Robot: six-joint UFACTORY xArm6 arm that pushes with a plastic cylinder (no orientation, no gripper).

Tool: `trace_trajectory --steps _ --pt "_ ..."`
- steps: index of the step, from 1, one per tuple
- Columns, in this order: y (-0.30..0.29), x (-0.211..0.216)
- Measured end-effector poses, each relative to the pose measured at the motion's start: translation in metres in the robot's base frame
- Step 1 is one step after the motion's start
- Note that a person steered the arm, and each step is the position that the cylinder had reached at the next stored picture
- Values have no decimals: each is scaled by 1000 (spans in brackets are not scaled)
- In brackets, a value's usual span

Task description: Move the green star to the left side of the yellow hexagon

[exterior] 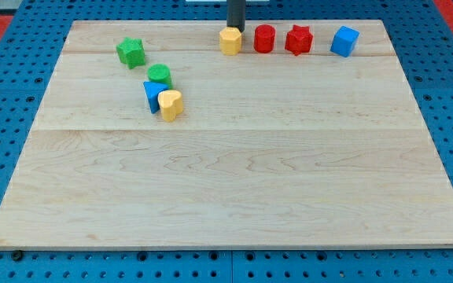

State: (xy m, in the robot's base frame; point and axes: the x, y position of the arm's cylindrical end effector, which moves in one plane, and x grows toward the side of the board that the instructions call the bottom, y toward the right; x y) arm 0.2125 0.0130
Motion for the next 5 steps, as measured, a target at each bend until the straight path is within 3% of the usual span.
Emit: trace_trajectory --steps 1,3,5 --pt "-5 -19" --pt "-74 -20" --pt "-87 35"
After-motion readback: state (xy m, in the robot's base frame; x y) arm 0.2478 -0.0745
